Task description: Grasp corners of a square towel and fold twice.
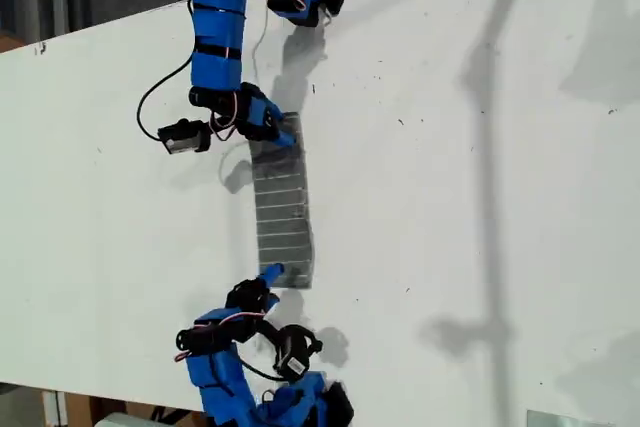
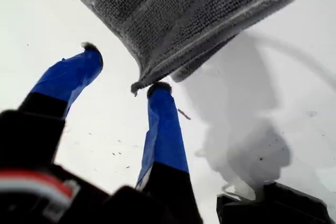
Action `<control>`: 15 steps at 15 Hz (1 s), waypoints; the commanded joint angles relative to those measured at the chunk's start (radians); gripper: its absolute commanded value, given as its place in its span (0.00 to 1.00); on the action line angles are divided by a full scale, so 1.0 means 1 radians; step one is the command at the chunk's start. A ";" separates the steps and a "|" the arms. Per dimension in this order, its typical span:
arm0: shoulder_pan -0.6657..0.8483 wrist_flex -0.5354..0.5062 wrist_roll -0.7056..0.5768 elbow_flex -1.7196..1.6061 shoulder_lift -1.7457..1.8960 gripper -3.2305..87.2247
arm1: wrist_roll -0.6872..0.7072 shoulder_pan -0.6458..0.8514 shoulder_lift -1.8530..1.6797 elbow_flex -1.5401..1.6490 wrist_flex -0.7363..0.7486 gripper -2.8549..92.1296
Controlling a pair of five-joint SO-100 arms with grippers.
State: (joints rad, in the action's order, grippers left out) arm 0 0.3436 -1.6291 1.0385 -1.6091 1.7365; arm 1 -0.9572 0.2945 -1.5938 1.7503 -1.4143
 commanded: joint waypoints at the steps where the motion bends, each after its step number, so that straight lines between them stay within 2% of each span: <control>1: 0.043 -0.046 -0.012 0.032 0.127 0.32 | 0.012 0.051 -0.100 0.009 -0.018 0.26; 2: 0.055 -0.048 -0.017 0.012 0.170 0.32 | 0.035 0.075 -0.104 0.014 -0.018 0.26; 4: 0.060 -0.044 -0.015 -0.015 0.210 0.32 | 0.095 0.167 -0.058 0.038 0.008 0.32; 5: 0.060 -0.040 -0.014 -0.020 0.212 0.31 | 0.132 0.229 -0.012 0.072 0.063 0.32; 8: 0.057 -0.034 -0.006 -0.040 0.232 0.31 | 0.224 0.368 0.207 0.054 0.175 0.42; 11: 0.049 -0.031 0.028 -0.124 0.333 0.31 | 0.279 0.379 0.408 -0.072 0.149 0.45; 12: 0.044 -0.031 0.057 -0.187 0.417 0.31 | 0.272 0.364 0.407 -0.044 0.143 0.33; 13: 0.044 -0.025 0.092 -0.273 0.535 0.31 | 0.249 0.354 0.367 0.018 0.149 0.15; 14: 0.038 -0.018 0.132 -0.371 0.672 0.31 | 0.222 0.347 0.305 0.104 0.163 0.04; 15: 0.023 -0.015 0.169 -0.465 0.796 0.31 | 0.195 0.342 0.221 0.212 0.189 0.03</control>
State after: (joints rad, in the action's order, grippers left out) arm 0 0.3896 -1.6613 1.1628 -1.9911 2.3639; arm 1 -0.7317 0.6366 -1.3054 1.8362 -1.2349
